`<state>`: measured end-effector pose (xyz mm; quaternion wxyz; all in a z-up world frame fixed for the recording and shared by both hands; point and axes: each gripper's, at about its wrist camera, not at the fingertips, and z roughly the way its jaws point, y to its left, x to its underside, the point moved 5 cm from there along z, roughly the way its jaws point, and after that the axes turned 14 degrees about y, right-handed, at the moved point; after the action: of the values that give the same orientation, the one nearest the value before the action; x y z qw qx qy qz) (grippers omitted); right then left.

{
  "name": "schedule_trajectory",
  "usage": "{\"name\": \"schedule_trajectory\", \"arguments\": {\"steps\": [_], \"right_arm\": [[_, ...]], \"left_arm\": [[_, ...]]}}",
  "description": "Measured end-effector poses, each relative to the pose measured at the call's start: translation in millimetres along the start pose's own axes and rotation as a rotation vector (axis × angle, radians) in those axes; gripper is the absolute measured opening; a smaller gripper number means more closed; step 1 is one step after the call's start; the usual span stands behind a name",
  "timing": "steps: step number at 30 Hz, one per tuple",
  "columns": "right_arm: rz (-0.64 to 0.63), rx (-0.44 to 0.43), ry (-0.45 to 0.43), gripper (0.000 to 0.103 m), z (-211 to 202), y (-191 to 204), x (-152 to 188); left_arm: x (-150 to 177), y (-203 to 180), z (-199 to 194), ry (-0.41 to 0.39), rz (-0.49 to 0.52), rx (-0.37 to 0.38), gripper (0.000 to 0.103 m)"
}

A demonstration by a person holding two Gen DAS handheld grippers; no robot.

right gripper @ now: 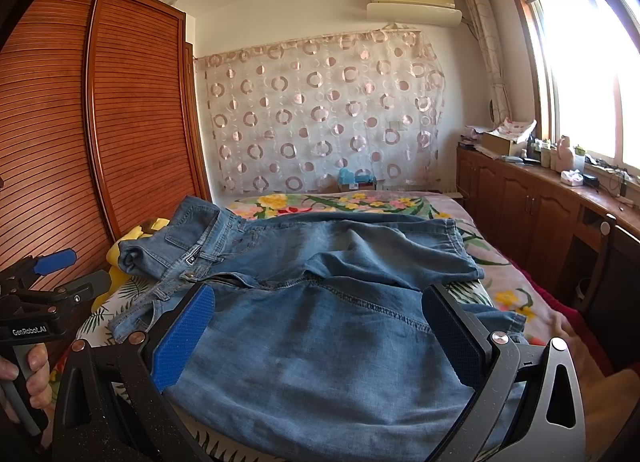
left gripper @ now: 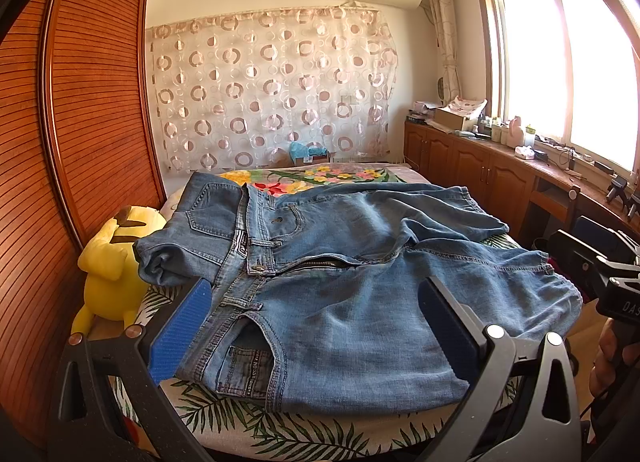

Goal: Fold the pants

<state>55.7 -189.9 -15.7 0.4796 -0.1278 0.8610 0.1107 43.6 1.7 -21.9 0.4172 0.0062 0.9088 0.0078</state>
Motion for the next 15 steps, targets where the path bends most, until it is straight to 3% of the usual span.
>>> {"name": "schedule_trajectory", "arguments": {"steps": [8, 15], "right_arm": [[-0.004, 0.0, 0.003, 0.103, 1.7, -0.2, 0.3], [-0.023, -0.012, 0.035, 0.103, 12.3, -10.6, 6.8]], "left_arm": [[2.2, -0.5, 3.8, 0.012, 0.002, 0.008, 0.103], [13.2, 18.2, 33.1, 0.087, -0.004, -0.006, 0.103]]}}
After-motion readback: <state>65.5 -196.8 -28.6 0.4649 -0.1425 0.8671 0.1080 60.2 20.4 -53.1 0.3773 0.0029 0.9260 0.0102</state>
